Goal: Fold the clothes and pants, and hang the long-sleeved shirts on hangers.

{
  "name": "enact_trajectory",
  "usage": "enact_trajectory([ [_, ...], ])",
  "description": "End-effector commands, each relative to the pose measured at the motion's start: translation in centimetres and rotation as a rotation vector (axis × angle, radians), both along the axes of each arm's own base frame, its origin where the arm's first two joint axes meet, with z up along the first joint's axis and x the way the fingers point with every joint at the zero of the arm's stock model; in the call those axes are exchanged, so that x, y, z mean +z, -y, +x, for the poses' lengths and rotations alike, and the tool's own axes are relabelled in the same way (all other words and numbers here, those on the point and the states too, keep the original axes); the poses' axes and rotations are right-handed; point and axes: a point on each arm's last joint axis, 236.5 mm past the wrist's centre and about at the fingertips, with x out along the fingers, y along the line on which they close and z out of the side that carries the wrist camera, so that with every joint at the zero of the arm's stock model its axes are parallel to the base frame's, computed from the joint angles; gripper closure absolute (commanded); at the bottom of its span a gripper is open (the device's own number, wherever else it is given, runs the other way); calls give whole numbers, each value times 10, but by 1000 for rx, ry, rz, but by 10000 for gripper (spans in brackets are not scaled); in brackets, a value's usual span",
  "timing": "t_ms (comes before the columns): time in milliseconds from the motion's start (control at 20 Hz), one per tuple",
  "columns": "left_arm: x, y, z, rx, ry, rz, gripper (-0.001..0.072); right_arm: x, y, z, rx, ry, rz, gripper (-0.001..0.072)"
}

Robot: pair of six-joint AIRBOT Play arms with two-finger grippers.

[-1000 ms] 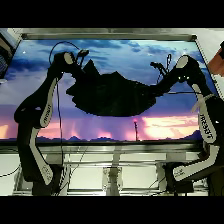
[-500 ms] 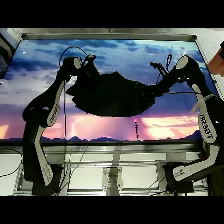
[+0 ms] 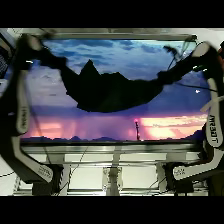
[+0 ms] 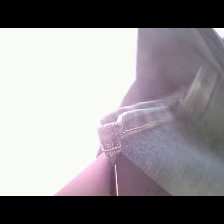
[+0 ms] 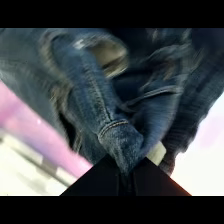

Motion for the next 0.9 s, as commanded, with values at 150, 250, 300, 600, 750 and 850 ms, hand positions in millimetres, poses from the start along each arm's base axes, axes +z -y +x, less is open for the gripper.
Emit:
enact_trajectory([
  [150,170,-189,-103,506,323,31,680,120,105,24,-276,319,-84,680],
  [250,192,-222,-138,599,359,55,680,123,127,18,-328,320,-93,679],
  [300,195,-234,-153,636,356,63,680,118,136,12,-345,296,-95,679],
  [600,138,-258,-195,694,145,51,680,69,170,-19,-397,112,-105,679],
  [750,80,-245,-204,648,0,27,680,38,182,-41,-427,9,-105,679],
  [850,31,-233,-221,627,-117,-2,680,6,182,-63,-442,-71,-83,679],
])
